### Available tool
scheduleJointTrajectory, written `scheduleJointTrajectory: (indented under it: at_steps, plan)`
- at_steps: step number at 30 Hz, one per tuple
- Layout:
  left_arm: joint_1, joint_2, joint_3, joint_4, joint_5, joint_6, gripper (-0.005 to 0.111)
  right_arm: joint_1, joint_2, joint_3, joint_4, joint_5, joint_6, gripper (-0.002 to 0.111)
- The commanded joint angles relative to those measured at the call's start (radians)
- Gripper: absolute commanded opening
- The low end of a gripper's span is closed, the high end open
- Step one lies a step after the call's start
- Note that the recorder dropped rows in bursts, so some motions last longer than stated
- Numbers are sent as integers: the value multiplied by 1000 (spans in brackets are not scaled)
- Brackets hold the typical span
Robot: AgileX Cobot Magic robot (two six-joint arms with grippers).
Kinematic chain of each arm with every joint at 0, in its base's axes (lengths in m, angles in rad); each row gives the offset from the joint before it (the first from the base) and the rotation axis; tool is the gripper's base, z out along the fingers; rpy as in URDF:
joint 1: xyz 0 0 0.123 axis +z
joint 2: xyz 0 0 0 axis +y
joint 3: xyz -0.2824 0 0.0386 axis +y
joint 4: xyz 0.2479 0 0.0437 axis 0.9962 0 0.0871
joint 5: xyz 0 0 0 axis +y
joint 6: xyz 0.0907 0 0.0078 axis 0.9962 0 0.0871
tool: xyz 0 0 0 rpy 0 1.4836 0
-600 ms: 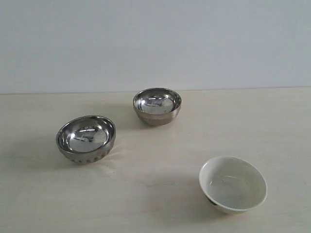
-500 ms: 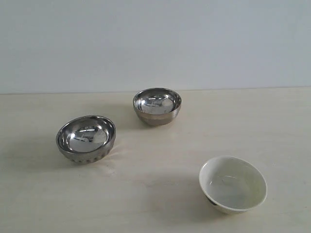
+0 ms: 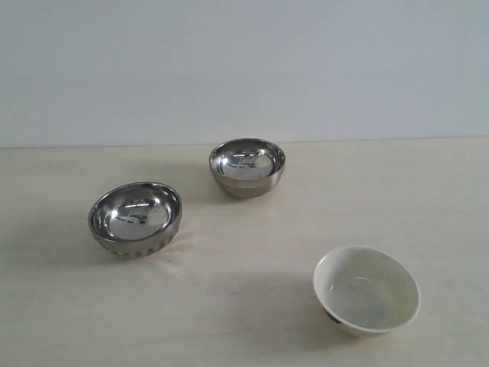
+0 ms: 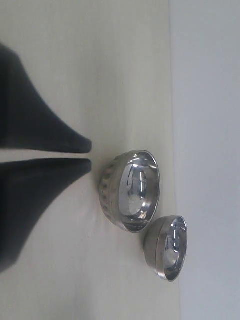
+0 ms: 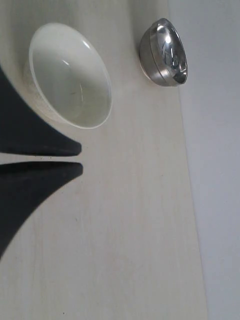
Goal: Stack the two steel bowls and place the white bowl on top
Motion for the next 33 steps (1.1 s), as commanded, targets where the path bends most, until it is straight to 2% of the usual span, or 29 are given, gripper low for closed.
scheduleJointTrajectory:
  at_steps: [1,19,21,24,26,30,33]
  plan:
    - [2,-3,4,1,-1,-6,4,-3,-6,0,-2,-7,5,0]
    - [2,-3,4,-22,-9,-14,4,-3,-6,0,-2,-7,5,0]
    - [2,-3,4,-119,-42,-48,4,-3,-6,0,-2,-7,5,0]
    - [2,-3,4,-482,-59,-77,4,-3,-6,0,-2,-7,5,0]
    - [2,-3,4,-558,-114,-77,4,-3,-6,0,-2,-7,5,0]
    - [2,-3,4,-574,-197,-77,4,-3,-6,0,-2,-7,5,0]
    - [2,-3,4,-739,-273,-77,4,-3,-6,0,-2,-7,5,0]
